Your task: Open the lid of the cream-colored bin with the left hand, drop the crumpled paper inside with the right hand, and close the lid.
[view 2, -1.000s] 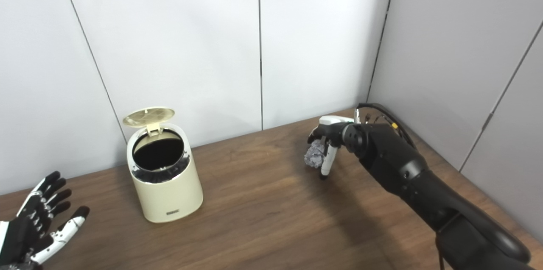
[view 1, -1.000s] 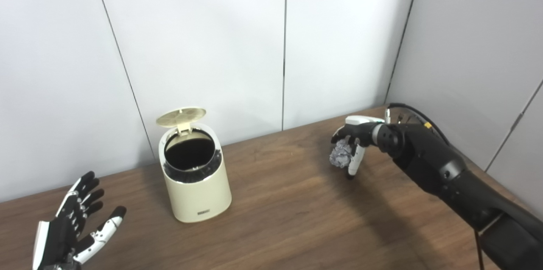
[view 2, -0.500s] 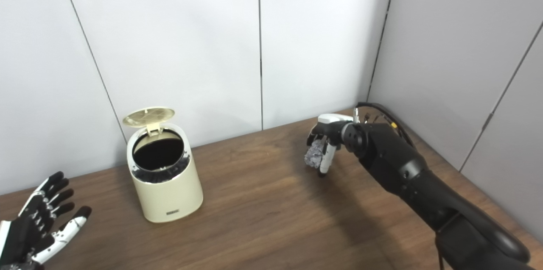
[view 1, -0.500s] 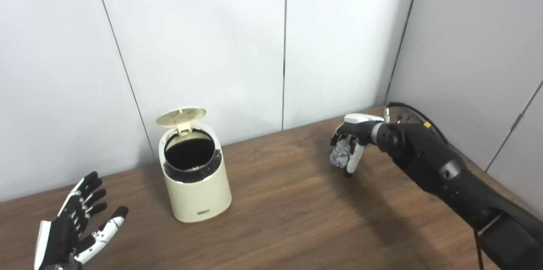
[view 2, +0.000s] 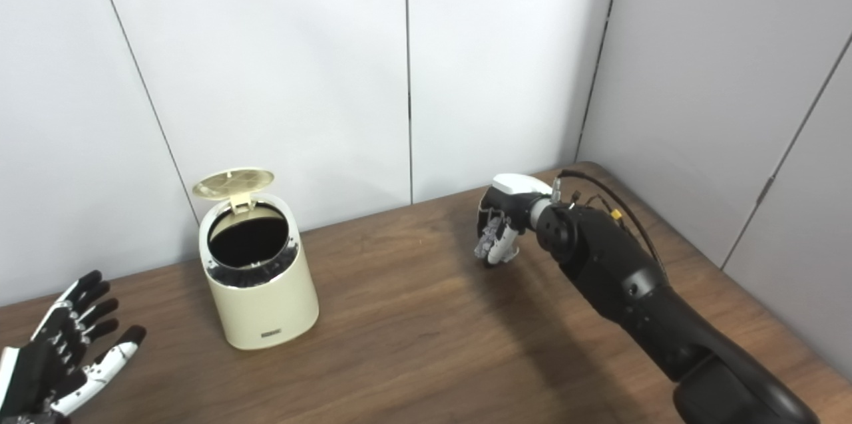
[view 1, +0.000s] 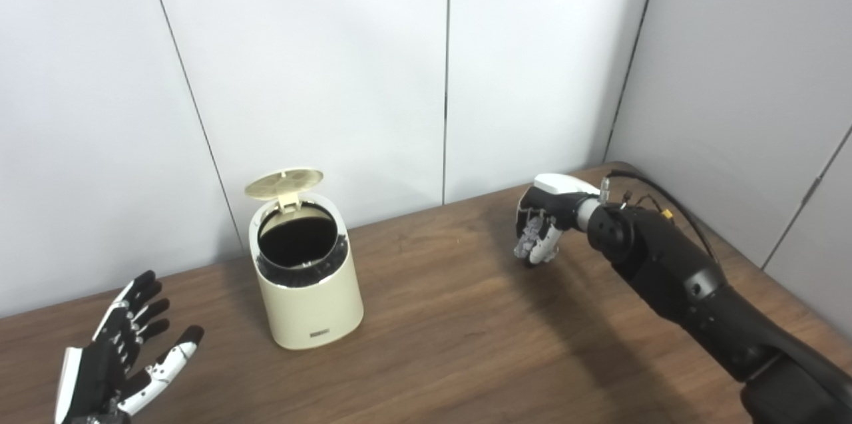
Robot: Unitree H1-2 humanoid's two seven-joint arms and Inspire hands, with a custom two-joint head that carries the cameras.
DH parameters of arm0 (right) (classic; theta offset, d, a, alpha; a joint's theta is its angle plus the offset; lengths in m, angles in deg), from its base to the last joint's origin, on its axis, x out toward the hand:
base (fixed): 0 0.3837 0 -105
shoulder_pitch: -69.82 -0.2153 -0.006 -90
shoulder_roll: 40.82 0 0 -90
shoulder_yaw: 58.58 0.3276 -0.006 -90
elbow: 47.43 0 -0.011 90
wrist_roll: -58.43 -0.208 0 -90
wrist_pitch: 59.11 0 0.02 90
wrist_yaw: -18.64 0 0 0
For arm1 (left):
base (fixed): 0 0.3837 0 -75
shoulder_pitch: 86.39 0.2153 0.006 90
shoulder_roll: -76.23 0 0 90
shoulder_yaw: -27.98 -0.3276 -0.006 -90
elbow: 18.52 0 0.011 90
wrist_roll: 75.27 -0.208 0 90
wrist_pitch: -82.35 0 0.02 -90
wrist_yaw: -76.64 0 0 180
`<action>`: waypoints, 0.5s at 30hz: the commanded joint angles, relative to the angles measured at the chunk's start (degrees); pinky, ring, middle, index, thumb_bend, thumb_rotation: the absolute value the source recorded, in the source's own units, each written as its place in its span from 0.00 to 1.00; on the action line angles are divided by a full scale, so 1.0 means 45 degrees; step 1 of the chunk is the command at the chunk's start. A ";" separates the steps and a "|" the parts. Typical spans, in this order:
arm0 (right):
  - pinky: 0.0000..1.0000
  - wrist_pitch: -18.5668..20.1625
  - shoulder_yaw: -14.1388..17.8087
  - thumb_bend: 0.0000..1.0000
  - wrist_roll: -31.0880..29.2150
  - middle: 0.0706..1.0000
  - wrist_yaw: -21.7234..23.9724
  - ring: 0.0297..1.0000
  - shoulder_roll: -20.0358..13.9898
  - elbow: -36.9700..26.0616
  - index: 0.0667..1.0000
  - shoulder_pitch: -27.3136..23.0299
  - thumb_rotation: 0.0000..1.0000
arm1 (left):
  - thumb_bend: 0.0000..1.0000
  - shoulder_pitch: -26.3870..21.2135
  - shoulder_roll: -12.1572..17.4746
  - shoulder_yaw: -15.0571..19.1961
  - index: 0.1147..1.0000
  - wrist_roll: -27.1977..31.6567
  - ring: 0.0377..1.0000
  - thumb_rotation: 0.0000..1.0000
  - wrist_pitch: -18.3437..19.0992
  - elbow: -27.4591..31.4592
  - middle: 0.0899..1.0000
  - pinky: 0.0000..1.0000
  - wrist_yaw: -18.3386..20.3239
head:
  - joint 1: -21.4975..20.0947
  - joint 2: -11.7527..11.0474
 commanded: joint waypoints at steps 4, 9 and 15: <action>0.40 -0.0354 0.0418 0.52 -0.0098 0.47 -0.0480 0.39 -0.0367 -0.0621 0.47 -0.0356 0.00 | 0.61 -0.0276 0.0104 -0.0015 0.92 -0.0109 0.83 0.12 -0.0350 0.0268 0.88 0.77 -0.0104 | 0.0127 0.0015; 0.38 -0.0801 0.0540 0.52 -0.0215 0.46 -0.0528 0.37 -0.0393 -0.1363 0.47 -0.0378 0.00 | 0.63 -0.0321 0.0070 -0.0004 0.92 -0.0157 0.82 0.14 -0.0481 0.0062 0.87 0.76 -0.0168 | 0.0149 -0.0029; 0.41 -0.0736 0.0597 0.52 -0.0259 0.46 -0.0055 0.39 -0.0372 -0.2308 0.47 -0.0544 0.00 | 0.63 -0.0342 0.0010 -0.0071 0.92 -0.0251 0.82 0.14 -0.0498 0.0023 0.87 0.76 -0.0200 | 0.0505 -0.0082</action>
